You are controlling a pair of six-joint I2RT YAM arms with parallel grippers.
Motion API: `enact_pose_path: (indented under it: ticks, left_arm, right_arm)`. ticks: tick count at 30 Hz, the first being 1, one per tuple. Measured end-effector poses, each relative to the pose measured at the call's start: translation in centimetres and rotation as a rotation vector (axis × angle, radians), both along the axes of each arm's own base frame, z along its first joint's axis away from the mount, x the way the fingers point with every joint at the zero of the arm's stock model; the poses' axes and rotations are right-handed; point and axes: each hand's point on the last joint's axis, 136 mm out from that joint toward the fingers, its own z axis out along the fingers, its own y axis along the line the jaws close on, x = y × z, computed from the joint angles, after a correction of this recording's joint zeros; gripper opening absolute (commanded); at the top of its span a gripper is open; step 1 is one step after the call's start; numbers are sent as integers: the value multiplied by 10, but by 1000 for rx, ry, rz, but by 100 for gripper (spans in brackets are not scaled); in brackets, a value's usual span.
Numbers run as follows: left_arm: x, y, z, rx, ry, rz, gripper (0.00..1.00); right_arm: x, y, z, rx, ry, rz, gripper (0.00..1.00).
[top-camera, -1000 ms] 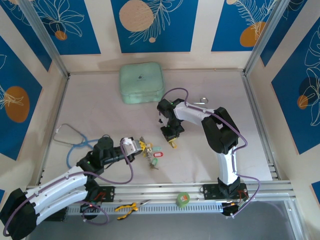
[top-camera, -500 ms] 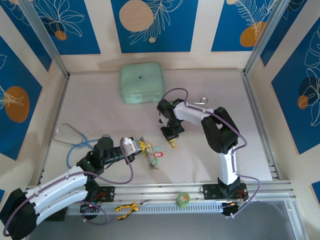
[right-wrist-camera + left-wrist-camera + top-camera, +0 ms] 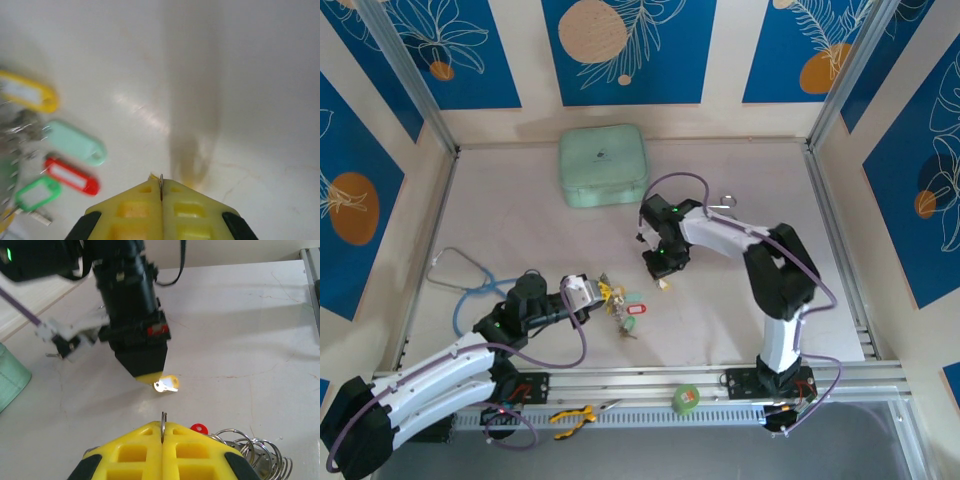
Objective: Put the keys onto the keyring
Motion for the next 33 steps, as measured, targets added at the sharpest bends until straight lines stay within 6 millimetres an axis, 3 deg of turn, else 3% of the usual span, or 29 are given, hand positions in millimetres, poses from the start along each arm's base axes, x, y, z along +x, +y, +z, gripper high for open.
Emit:
enact_pose_path:
  ticks: [5, 9, 17, 26, 33]
  left_arm:
    - [1, -1, 0, -20, 26, 10, 0]
    - [1, -1, 0, -46, 64, 22, 0]
    - [1, -1, 1, -89, 146, 48, 0]
    - [1, -1, 1, -106, 183, 58, 0]
    - [0, 0, 1, -110, 189, 60, 0]
  right_arm:
    - [-12, 12, 54, 213, -129, 69, 0]
    - [-26, 18, 75, 333, -194, 132, 0]
    - [-60, 35, 88, 474, -250, 269, 0]
    - [-75, 61, 105, 576, -288, 367, 0]
    - [-86, 74, 101, 590, -271, 414, 0]
